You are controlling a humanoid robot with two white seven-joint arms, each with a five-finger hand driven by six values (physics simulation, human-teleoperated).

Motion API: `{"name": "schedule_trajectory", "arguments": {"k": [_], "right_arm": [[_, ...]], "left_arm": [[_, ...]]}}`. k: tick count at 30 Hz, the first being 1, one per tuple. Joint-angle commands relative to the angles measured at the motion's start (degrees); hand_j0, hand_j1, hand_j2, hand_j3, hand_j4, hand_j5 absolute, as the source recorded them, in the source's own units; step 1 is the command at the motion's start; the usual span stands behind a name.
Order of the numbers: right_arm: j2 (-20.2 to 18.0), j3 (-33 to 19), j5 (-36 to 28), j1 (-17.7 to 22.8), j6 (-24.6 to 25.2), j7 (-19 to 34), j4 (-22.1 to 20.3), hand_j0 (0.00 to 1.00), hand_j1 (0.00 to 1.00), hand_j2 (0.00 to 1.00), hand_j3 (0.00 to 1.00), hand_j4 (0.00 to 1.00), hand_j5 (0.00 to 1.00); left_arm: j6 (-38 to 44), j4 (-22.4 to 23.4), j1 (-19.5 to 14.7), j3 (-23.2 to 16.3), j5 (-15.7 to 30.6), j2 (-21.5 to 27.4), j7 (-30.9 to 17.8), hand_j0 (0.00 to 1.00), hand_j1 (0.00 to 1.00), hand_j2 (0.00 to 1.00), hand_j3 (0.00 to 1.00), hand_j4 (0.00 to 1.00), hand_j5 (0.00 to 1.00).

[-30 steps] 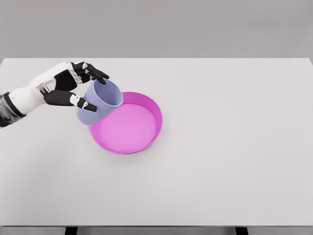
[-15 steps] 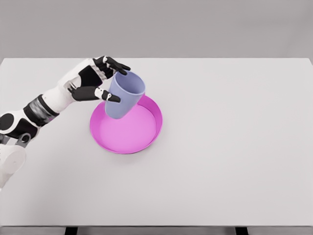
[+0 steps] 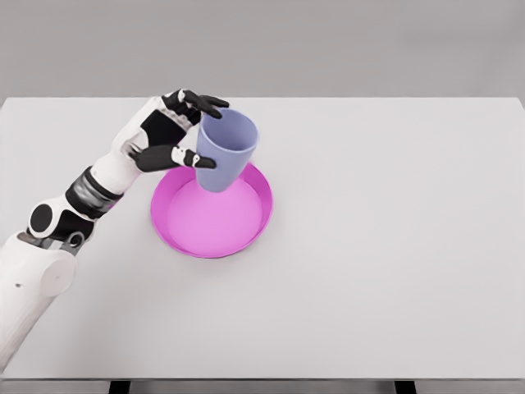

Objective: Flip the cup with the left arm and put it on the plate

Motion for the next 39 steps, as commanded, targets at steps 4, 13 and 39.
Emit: {"name": "schedule_trajectory", "arguments": {"k": [4,13,39], "right_arm": [[0.00,-0.01,0.02,0.00,-0.02,0.02,0.00,1.00,1.00,1.00,1.00,1.00,1.00],[0.00,-0.01,0.02,0.00,-0.02,0.02,0.00,1.00,1.00,1.00,1.00,1.00,1.00],[0.00,-0.01,0.02,0.00,-0.02,0.02,0.00,1.00,1.00,1.00,1.00,1.00,1.00]], "left_arm": [[-6.80,2.70,0.00,-1.03,3.44,-0.07,0.01,0.50,0.50,0.50,0.50,0.50,0.50],[-8.39,7.62,-0.70,-6.92,5.19,0.01,0.82,0.52,0.52,0.52,0.52,0.52,0.52],[-11.48,12.28,-0.79,-9.47,4.75,-1.48,1.08,0.51,0.51,0.51,0.51,0.51,0.51]]}}
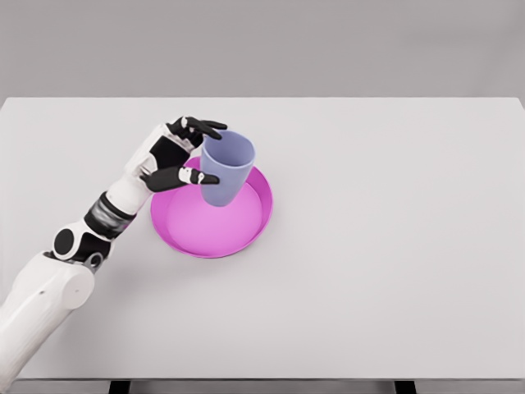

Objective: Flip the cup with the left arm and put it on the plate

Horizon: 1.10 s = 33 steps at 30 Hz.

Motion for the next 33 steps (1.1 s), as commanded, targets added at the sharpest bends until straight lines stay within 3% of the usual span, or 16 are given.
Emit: {"name": "schedule_trajectory", "arguments": {"k": [1,8,15,27,29,33], "right_arm": [[0.00,-0.01,0.03,0.00,-0.01,0.02,0.00,1.00,1.00,1.00,1.00,1.00,1.00],[0.00,-0.01,0.03,0.00,-0.01,0.02,0.00,1.00,1.00,1.00,1.00,1.00,1.00],[0.00,-0.01,0.03,0.00,-0.01,0.02,0.00,1.00,1.00,1.00,1.00,1.00,1.00],[0.00,-0.01,0.03,0.00,-0.01,0.02,0.00,1.00,1.00,1.00,1.00,1.00,1.00],[0.00,-0.01,0.03,0.00,-0.01,0.02,0.00,1.00,1.00,1.00,1.00,1.00,1.00],[0.00,-0.01,0.03,0.00,-0.01,0.02,0.00,1.00,1.00,1.00,1.00,1.00,1.00]], "left_arm": [[-0.01,1.20,-0.09,-0.16,0.06,-0.42,0.04,0.51,0.51,0.51,0.51,0.51,0.51],[-0.01,2.79,-0.44,-1.30,-0.03,-1.39,0.04,0.51,0.51,0.51,0.51,0.51,0.51],[-0.01,2.26,-0.44,-1.30,-0.38,-1.21,0.13,0.78,0.78,0.78,0.78,0.78,0.78],[-0.01,1.73,-0.44,-1.30,-1.70,-0.86,1.98,0.92,0.92,0.92,0.92,0.92,0.92],[-0.01,1.82,-0.26,-1.30,-1.79,-0.60,3.12,1.00,1.00,1.00,1.00,1.00,1.00],[-0.01,0.60,-0.09,-1.21,-1.61,0.80,3.03,1.00,1.00,1.00,1.00,1.00,1.00]]}}
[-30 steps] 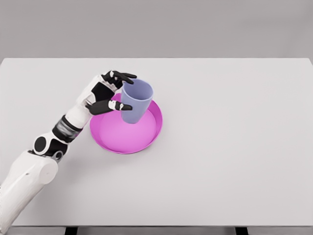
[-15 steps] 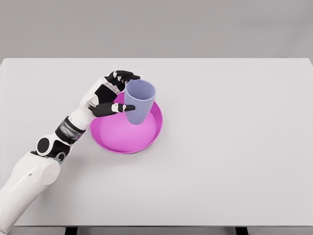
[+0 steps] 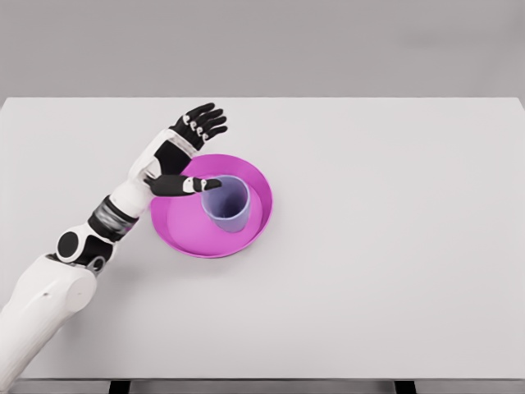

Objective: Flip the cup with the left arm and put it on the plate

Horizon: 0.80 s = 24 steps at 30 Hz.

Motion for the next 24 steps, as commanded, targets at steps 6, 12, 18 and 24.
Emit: {"name": "schedule_trajectory", "arguments": {"k": [6,12,18,24], "right_arm": [[0.00,-0.01,0.02,0.00,-0.01,0.02,0.00,1.00,1.00,1.00,1.00,1.00,1.00],[0.00,-0.01,0.02,0.00,-0.01,0.02,0.00,1.00,1.00,1.00,1.00,1.00,1.00],[0.00,-0.01,0.02,0.00,-0.01,0.02,0.00,1.00,1.00,1.00,1.00,1.00,1.00],[0.00,-0.01,0.02,0.00,-0.01,0.02,0.00,1.00,1.00,1.00,1.00,1.00,1.00]], "left_arm": [[0.00,-9.68,-2.28,-0.06,4.24,10.56,0.15,1.00,1.00,1.00,1.00,1.00,1.00],[0.00,-20.49,-5.36,-3.66,-7.71,25.06,-3.92,1.00,1.00,1.00,1.00,1.00,1.00],[0.00,-24.09,-5.45,-2.87,-10.61,27.35,-3.92,1.00,1.00,1.00,1.00,1.00,1.00],[0.00,-24.27,-5.63,-0.67,-10.35,29.46,-3.92,1.00,1.00,1.00,1.00,1.00,1.00]]}}
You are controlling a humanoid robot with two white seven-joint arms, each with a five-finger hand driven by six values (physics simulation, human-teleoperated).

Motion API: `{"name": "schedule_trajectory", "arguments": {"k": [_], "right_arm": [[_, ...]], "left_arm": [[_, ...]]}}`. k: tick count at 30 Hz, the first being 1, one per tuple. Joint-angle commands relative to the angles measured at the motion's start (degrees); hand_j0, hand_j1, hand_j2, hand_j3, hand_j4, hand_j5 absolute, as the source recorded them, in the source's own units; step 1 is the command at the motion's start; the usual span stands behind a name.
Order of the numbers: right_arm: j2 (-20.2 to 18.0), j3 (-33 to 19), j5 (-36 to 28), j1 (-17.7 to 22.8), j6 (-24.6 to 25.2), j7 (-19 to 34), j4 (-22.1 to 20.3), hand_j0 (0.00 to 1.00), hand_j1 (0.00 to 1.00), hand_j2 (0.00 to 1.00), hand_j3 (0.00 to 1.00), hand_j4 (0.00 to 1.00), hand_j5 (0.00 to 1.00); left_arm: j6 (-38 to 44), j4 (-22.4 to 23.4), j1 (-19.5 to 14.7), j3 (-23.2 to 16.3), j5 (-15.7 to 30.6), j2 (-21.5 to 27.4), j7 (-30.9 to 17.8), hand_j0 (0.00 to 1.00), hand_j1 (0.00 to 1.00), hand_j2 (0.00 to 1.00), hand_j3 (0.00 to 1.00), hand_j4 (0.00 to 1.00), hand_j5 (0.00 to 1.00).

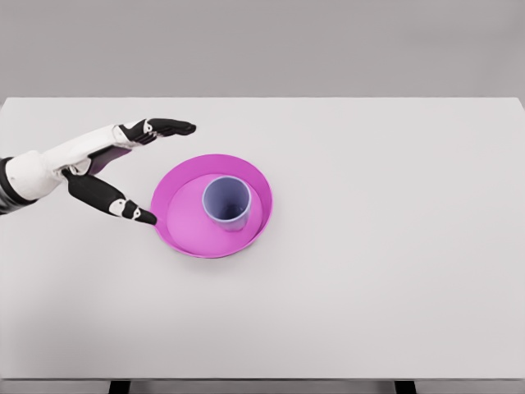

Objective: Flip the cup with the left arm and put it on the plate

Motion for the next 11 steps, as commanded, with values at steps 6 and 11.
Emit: {"name": "schedule_trajectory", "arguments": {"k": [6,11], "right_arm": [[0.00,-0.01,0.02,0.00,-0.01,0.02,0.00,1.00,1.00,1.00,1.00,1.00,1.00],[0.00,-0.01,0.02,0.00,-0.01,0.02,0.00,1.00,1.00,1.00,1.00,1.00,1.00]], "left_arm": [[0.11,1.72,-0.18,0.92,0.53,5.59,-0.02,1.00,1.00,1.00,1.00,1.00,1.00],[0.11,1.89,-0.09,0.75,0.53,5.42,-0.02,1.00,1.00,1.00,1.00,1.00,1.00]]}}
